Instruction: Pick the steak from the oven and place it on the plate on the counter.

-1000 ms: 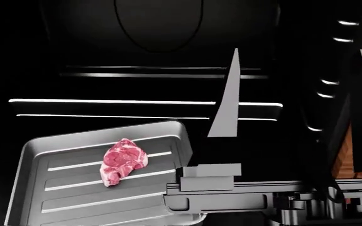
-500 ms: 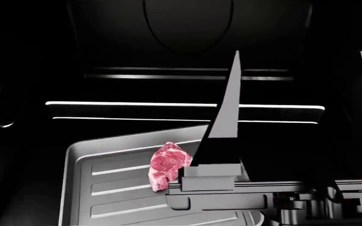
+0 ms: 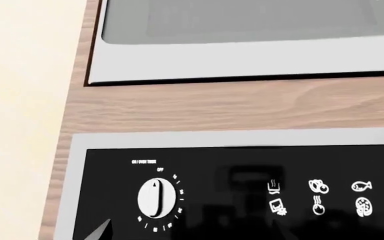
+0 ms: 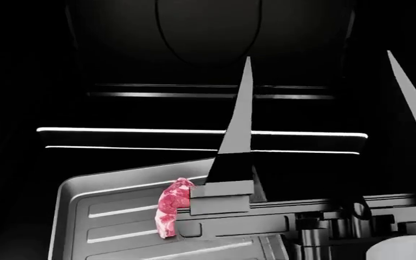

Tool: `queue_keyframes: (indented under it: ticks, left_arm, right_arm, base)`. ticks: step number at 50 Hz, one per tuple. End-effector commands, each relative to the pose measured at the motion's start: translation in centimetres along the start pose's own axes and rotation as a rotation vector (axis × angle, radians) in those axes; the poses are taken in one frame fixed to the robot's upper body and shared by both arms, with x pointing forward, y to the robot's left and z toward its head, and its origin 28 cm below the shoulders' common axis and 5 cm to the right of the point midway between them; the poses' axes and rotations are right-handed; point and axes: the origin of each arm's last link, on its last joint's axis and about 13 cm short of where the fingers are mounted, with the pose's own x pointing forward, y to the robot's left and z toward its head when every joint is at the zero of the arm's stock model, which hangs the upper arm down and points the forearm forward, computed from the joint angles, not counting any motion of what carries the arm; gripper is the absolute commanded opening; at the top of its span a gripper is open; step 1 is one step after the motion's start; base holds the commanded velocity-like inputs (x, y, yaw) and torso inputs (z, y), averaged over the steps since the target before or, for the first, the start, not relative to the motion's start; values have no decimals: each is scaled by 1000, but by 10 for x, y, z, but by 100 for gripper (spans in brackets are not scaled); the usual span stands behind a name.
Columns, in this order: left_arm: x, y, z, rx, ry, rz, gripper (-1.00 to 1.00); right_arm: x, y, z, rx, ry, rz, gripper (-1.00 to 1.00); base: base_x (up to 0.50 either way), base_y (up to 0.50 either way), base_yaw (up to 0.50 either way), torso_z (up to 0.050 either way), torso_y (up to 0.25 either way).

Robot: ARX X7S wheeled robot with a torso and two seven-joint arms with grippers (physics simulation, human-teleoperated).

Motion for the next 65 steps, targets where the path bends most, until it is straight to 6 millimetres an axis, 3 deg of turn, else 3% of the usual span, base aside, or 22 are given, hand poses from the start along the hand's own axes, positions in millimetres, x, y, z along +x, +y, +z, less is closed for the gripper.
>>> queue_keyframes:
  ticks: [1,8,12,16,22,29,47,65]
  left_arm:
    - [-2,-1,0,-13,-3,1,100]
    - [-4,2,4,-38,-17,15,100]
    - [-4,5,6,-47,-27,23,100]
    - [-3,7,10,-49,-40,31,100]
    - [-3,6,14,-64,-53,21,100]
    - [-3,5,15,-67,-53,20,100]
    - [-5,6,13,-63,-47,21,100]
    - [-5,5,13,-66,-47,20,100]
  right_arm:
    - [18,6,-1,-59,83,88,100]
    - [32,21,-21,-5,262,132,100]
    - [37,31,-46,55,401,146,100]
    - [30,43,-72,93,522,192,100]
    - [16,67,-126,138,667,221,100]
    - [11,76,-162,150,730,223,100]
    - [1,77,-205,140,780,125,100]
    - [-4,83,-204,123,779,175,100]
  base:
    - [0,0,0,0,0]
    - [0,0,0,0,0]
    - [0,0,0,0,0]
    - [0,0,0,0,0]
    - [0,0,0,0,0]
    - [0,0,0,0,0]
    - [0,0,0,0,0]
    - [0,0,0,0,0]
